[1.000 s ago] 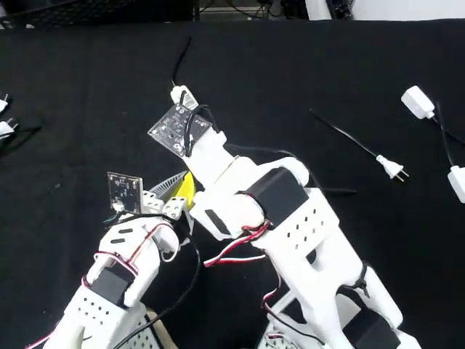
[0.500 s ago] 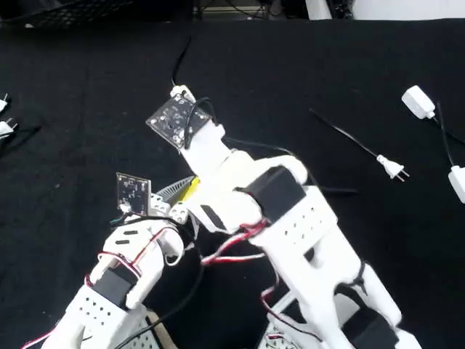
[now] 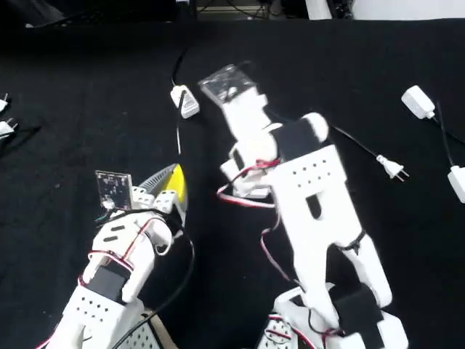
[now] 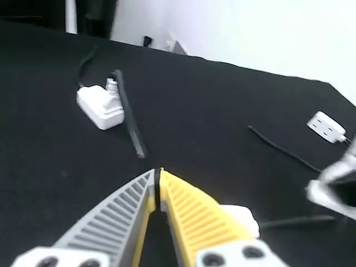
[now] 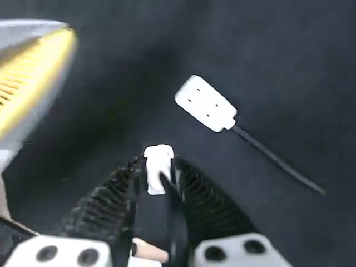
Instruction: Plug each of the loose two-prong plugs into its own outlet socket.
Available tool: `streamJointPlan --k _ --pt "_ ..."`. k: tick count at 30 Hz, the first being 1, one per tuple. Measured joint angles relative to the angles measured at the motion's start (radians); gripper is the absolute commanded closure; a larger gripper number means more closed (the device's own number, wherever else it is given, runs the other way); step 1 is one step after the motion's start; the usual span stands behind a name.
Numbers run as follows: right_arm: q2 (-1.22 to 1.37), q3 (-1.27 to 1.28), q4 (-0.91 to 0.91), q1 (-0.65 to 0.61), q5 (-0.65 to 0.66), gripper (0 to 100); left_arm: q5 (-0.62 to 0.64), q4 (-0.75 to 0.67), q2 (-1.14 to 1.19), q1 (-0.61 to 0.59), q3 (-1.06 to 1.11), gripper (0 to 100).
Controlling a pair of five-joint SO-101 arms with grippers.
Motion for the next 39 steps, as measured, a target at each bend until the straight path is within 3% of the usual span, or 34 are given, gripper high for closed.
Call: streamJointPlan --k 7,14,23,30,39 --pt "0.029 0.052 -0.081 0.038 0.003 98.6 0.0 -0.005 0.0 -0.037 0.0 97" --pt "-0.021 0.316 -0.371 0.038 -0.081 98.6 0.003 -0.003 0.0 -0.103 0.0 97" --pt "-0.351 0.781 -0.743 0.002 -0.172 98.6 0.0 -0.003 0.0 -0.106 0.0 97" --pt "-0.437 0.891 -0.784 0.035 -0.172 98.6 0.0 -0.003 0.0 -0.106 0.0 97" --pt "-0.239 0.891 -0.862 0.063 -0.23 98.6 0.0 -0.003 0.0 -0.106 0.0 97"
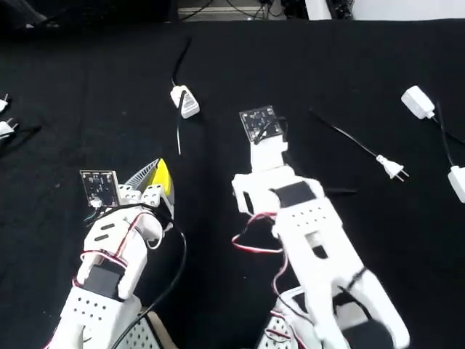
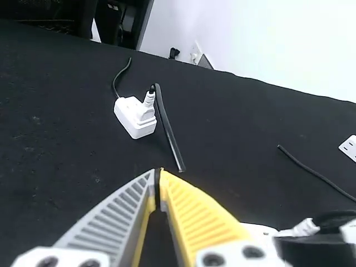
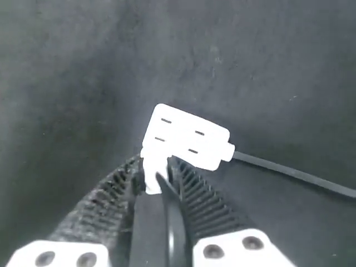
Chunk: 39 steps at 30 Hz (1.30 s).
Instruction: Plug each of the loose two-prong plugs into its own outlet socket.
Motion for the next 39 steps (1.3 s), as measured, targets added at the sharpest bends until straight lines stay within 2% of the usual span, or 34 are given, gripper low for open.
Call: streamJointPlan --k 11,34,39 --pt "0.051 0.057 -0.19 0.0 -0.034 98.6 0.0 0.0 0.0 0.0 0.0 97" --pt "0.051 0.094 -0.255 0.002 -0.118 98.6 0.0 0.0 0.0 0.0 0.0 97" --pt "0.048 0.109 -0.259 0.084 -0.121 98.6 0.0 0.0 0.0 0.0 0.0 97"
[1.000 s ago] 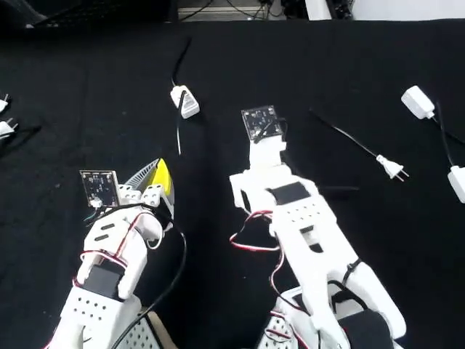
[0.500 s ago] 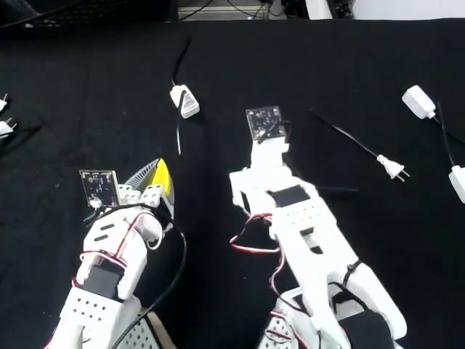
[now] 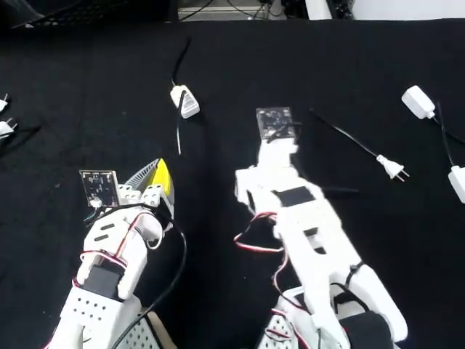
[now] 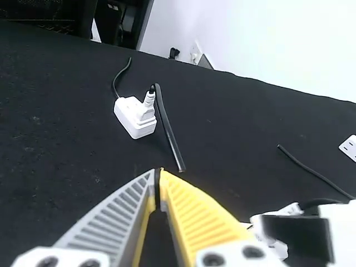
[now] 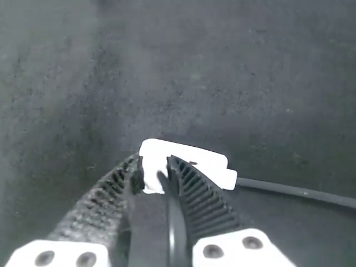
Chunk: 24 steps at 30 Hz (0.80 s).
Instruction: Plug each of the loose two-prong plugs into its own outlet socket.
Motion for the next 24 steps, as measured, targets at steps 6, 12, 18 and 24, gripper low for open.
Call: streamJointPlan --k 6,12,18,24 --pt "0.012 0.009 0.031 0.155 0.0 98.6 0.0 0.0 0.0 0.0 0.0 97" --pt "0.015 0.009 0.054 0.16 0.0 98.6 0.0 0.0 0.0 0.0 0.0 97" --pt "0.015 -0.051 0.087 0.132 0.0 98.6 0.0 -0.005 0.0 0.0 0.0 97" --pt "-0.092 -0.035 0.091 0.129 0.0 98.6 0.0 -0.044 0.0 0.0 0.0 97"
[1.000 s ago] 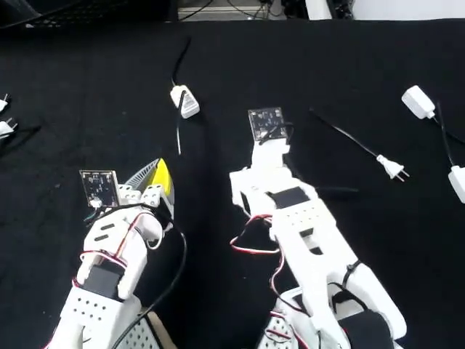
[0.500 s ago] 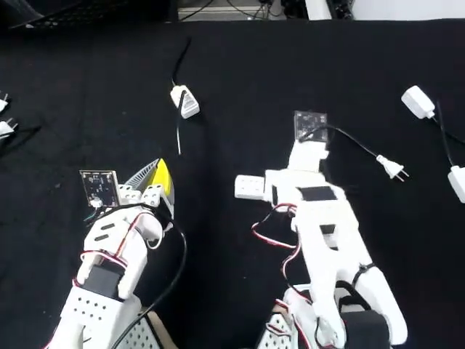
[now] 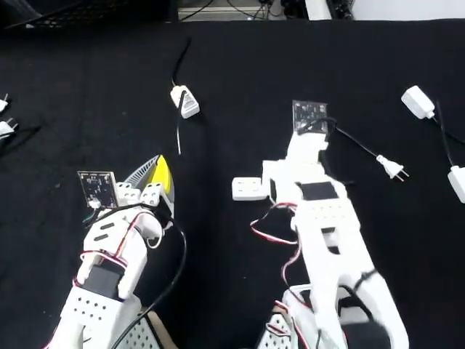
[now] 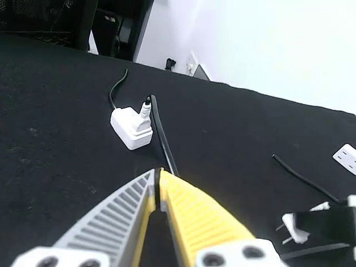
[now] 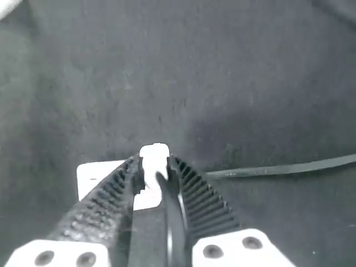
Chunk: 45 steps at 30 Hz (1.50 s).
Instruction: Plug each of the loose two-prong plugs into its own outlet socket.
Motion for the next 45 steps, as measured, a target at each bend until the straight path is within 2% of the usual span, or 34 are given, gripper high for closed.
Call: streamJointPlan --k 3,8,13,20,24,28,38,45 --pt "-0.114 0.06 0.0 -0.003 -0.015 98.5 0.0 -0.046 0.025 0.0 0.0 97" --pt "-0.324 0.163 0.0 -0.006 -0.034 98.5 0.0 -0.209 0.18 -0.015 0.0 97" --pt "-0.488 0.218 0.077 -0.006 0.057 98.2 0.0 -0.43 0.423 -0.015 -0.003 97" --pt "-0.552 0.275 0.158 -0.092 0.164 98.2 0.0 -0.706 0.697 -0.015 -0.009 97" --pt "-0.555 0.287 0.161 -0.161 0.144 98.2 0.0 -0.796 0.776 -0.015 -0.012 97" --pt "-0.555 0.301 0.16 -0.204 0.043 98.4 0.0 -0.816 0.842 -0.015 -0.034 97" --pt "-0.557 0.379 -0.044 -0.207 -0.149 98.5 0.0 -0.801 1.128 -0.015 -0.198 97" --pt "-0.557 0.397 -0.06 -0.207 -0.173 98.5 0.0 -0.801 1.162 -0.015 -0.224 97"
